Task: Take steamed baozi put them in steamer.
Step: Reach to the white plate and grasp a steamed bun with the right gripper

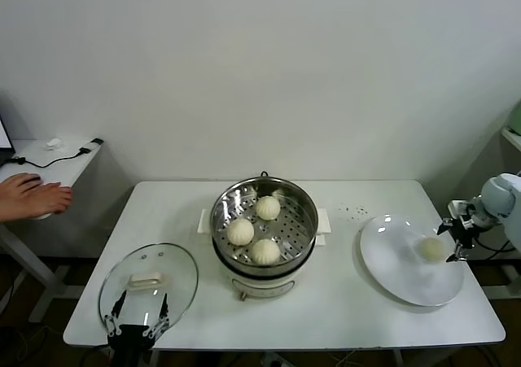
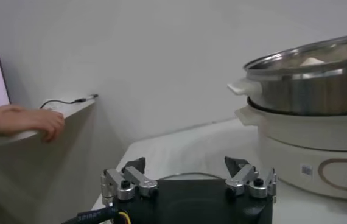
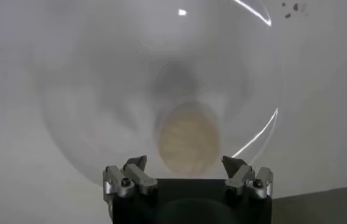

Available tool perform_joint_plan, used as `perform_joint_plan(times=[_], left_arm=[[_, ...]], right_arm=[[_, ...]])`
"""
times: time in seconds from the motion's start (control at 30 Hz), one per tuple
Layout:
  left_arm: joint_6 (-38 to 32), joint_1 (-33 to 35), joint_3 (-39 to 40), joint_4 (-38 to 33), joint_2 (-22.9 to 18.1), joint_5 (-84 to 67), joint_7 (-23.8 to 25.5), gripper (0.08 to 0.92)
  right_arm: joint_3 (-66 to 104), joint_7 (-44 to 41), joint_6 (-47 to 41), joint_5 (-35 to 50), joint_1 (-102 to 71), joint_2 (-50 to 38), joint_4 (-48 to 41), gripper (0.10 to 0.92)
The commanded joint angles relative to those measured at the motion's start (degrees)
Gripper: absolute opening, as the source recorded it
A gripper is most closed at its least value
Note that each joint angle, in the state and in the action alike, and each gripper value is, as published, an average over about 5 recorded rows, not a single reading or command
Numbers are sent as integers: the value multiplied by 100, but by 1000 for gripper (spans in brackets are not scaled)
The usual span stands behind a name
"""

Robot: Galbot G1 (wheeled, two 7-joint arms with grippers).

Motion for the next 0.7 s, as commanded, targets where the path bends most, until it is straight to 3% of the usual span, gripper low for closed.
perform_joint_plan(times=[0.03, 0.47, 0.7], left_arm=[[14, -14, -9, 20, 12, 42, -3, 823], [-7, -12, -17, 63, 2, 47, -8, 823], [-18, -9, -18, 76, 0, 45, -9, 823]], right_arm=[[784, -9, 278, -660, -312, 680, -912, 823], [716, -64, 321, -853, -57, 910, -1134, 819], [673, -125, 330, -826, 48, 848, -1139, 688]])
